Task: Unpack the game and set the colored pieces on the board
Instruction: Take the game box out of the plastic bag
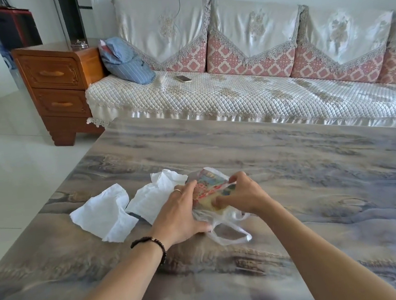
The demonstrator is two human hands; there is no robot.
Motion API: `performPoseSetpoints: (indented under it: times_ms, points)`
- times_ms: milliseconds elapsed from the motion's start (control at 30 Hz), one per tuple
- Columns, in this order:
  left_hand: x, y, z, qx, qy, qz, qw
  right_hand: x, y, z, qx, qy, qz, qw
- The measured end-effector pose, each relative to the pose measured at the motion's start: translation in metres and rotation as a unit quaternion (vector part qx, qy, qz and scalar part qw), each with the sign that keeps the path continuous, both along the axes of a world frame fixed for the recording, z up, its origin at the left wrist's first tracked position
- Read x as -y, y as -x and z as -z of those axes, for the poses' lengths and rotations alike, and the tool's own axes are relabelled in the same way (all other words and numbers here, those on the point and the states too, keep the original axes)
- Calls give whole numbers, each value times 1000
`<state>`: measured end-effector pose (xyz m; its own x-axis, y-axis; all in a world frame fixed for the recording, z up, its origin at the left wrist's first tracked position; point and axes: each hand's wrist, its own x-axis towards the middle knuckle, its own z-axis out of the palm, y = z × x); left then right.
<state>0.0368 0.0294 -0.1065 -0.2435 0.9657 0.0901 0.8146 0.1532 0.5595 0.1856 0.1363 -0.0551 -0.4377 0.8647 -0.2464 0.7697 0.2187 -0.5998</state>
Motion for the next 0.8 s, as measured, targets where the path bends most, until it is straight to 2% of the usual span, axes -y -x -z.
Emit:
performPoseSetpoints:
  times_ms: [233, 367, 500, 600, 700, 800]
  points:
    - [6, 3, 8, -43, -8, 19, 999, -12, -15, -8, -44, 84, 0, 995]
    - [13, -2, 11, -123, -28, 10, 992, -16, -21, 0, -156, 220, -9, 963]
    - [9, -7, 18, -224, -33, -23, 974, -15, -23, -5, -135, 140, -21, 981]
    - [0, -8, 19, -291, -41, -18, 956, -24, -33, -21, -108, 126, -41, 985]
    - [-13, -13, 13, -306, -37, 7, 951, -35, -47, -25, -125, 176, -46, 975]
    - [-27, -8, 6, -255, 9, 68, 965, -47, -59, -21, -146, 230, -44, 961]
